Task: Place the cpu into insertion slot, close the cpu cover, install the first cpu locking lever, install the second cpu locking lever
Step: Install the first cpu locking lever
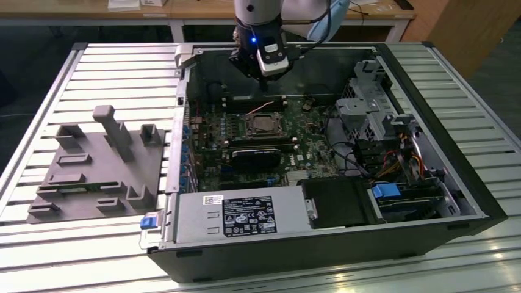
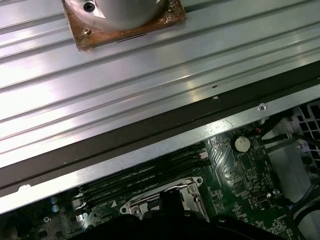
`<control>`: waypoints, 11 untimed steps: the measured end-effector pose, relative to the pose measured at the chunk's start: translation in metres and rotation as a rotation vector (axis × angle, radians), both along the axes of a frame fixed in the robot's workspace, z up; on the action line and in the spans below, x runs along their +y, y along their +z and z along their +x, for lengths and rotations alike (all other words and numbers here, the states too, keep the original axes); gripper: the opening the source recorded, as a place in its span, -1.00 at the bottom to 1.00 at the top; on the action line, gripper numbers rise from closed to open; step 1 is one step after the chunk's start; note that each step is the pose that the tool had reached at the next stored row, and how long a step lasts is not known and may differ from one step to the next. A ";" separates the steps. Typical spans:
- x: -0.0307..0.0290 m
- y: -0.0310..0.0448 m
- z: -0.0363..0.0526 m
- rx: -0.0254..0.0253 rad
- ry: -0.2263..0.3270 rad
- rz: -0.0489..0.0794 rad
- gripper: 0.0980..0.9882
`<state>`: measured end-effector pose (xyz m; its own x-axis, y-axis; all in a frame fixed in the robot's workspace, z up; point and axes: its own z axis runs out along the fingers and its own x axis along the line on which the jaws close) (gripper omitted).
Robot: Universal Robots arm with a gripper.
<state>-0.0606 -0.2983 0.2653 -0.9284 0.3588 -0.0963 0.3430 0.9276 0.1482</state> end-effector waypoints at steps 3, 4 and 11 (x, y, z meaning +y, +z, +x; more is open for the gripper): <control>-0.0006 -0.0020 0.0000 -0.0104 0.000 0.005 -0.99; -0.0009 -0.0028 0.0000 -0.0127 0.000 0.006 -0.99; -0.0039 -0.0102 -0.0008 -0.0212 0.002 0.016 -0.99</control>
